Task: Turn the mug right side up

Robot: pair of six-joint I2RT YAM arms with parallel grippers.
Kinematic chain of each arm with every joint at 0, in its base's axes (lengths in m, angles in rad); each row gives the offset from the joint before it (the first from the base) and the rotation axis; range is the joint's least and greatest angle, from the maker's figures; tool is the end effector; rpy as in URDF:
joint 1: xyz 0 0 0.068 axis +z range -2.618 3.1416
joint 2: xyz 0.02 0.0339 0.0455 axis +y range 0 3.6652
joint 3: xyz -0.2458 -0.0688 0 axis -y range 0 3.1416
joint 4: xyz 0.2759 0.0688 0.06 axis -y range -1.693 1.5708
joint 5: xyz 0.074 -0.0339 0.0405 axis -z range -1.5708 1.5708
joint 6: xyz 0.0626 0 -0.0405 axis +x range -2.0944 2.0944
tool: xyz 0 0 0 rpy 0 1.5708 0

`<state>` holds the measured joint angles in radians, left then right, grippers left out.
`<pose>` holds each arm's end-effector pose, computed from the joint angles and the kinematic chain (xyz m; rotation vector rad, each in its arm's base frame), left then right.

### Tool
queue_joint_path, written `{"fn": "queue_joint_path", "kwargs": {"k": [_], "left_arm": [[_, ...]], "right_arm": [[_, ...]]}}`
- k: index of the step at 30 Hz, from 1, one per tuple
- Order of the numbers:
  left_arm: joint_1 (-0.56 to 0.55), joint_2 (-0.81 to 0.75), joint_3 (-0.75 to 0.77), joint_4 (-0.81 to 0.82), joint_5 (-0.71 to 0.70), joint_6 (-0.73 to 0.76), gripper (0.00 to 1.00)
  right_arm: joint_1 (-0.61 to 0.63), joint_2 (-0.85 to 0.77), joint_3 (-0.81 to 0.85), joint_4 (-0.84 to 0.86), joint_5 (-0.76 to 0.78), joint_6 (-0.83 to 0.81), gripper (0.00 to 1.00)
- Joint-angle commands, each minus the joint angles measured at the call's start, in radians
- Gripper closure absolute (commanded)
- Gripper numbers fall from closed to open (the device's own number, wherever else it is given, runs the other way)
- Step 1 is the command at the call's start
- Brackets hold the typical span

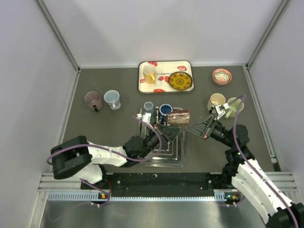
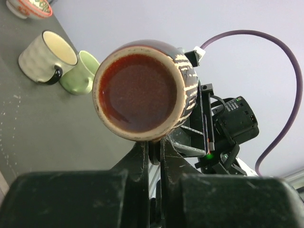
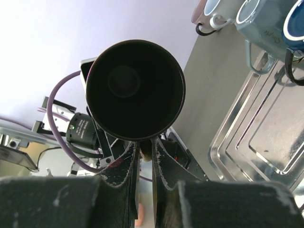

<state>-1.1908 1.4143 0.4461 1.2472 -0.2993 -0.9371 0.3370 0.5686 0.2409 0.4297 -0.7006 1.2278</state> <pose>0.1344 -0.2867 0.1999 -0.1053 1.4892 -1.5908 0.1892 0.1091 0.2263 0.1079 1.7707 1.7102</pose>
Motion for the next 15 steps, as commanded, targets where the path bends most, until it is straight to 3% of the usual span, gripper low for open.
{"fn": "queue_joint_path", "kwargs": {"k": [1, 5, 10, 15], "left_arm": [[0.003, -0.063, 0.097, 0.097, 0.112, 0.069, 1.00], [0.003, -0.072, 0.079, 0.101, 0.109, 0.084, 1.00], [0.003, -0.118, 0.071, -0.034, 0.086, 0.156, 1.00], [0.003, -0.208, 0.118, -0.283, 0.025, 0.286, 1.00]], "right_arm": [[0.019, -0.018, 0.090, -0.170, -0.099, -0.085, 1.00], [0.019, -0.024, 0.152, -0.278, -0.085, -0.163, 0.84], [0.019, -0.024, 0.225, -0.416, -0.048, -0.256, 0.54], [0.019, -0.047, 0.320, -0.710, 0.085, -0.387, 0.45]]}}
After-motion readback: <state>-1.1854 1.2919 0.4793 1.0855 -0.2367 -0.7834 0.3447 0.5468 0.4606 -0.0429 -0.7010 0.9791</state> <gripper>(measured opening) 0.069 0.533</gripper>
